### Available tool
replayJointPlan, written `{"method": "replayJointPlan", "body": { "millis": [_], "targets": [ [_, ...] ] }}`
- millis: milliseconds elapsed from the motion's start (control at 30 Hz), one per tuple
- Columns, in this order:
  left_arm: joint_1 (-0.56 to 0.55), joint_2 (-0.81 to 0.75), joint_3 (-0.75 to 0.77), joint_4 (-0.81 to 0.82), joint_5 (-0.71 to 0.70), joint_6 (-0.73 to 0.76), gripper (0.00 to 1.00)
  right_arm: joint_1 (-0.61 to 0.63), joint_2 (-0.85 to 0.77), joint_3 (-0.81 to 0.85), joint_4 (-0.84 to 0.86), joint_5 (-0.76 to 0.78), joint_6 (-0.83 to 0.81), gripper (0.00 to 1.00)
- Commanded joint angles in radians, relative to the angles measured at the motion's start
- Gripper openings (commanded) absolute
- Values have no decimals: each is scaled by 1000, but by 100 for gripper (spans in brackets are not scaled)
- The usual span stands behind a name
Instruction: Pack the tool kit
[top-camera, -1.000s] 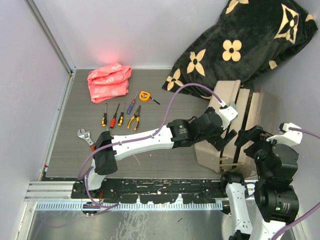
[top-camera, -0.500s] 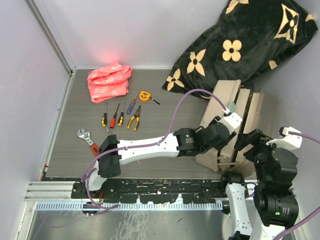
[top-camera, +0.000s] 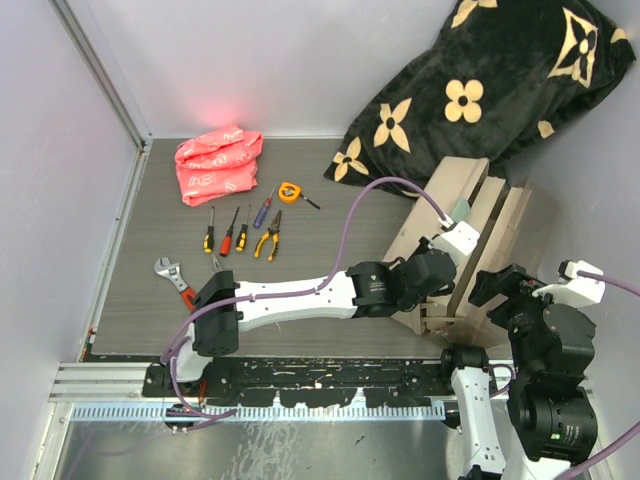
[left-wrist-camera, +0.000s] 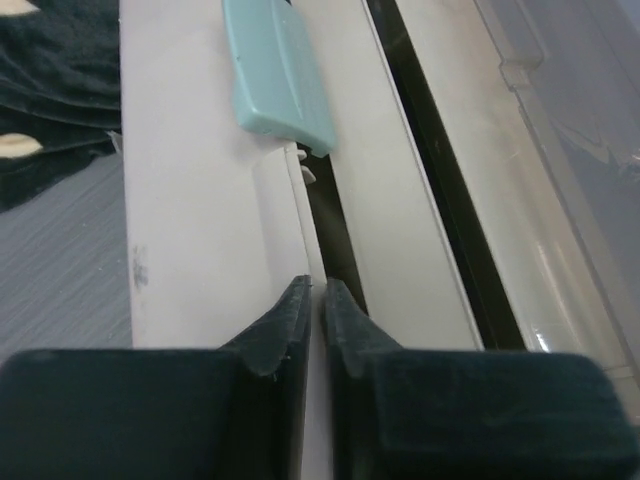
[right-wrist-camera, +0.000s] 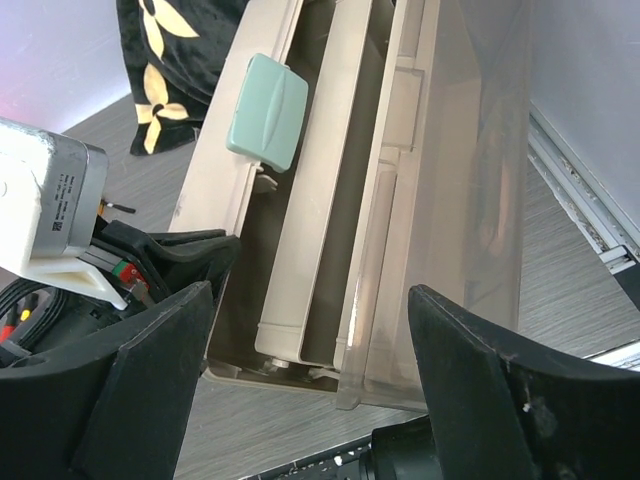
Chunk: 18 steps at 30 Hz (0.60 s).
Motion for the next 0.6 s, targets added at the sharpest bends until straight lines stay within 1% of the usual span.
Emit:
{"method": "replayJointPlan", "body": {
  "millis": [0, 33, 100, 133, 267, 300, 367, 400, 500, 567],
  "targets": [
    [28, -5, -64, -129, -69, 44, 36, 13, -16, -8, 9, 28, 9, 84],
    [26, -8, -72, -127, -65, 51, 48, 15, -20, -13, 8, 30, 10, 84],
    [19, -12, -89, -122, -65, 69, 63, 19, -24, -22, 9, 33, 14, 84],
    [14, -15, -99, -120, -69, 72, 68, 22, -27, -26, 9, 34, 16, 84],
    [-7, -14, -126, -102, -78, 96, 71, 33, -33, -35, 8, 39, 22, 84],
    [-10, -8, -124, -97, -90, 104, 71, 35, -33, -34, 9, 43, 24, 84],
    [-12, 6, -121, -90, -109, 115, 64, 43, -36, -32, 8, 50, 26, 84],
    [-12, 13, -118, -88, -120, 119, 58, 48, -38, -31, 6, 55, 27, 84],
    [-13, 24, -110, -82, -143, 133, 30, 67, -43, -29, -1, 79, 33, 84],
    [-13, 25, -102, -79, -160, 135, 14, 88, -47, -31, -3, 96, 42, 84]
  ]
}}
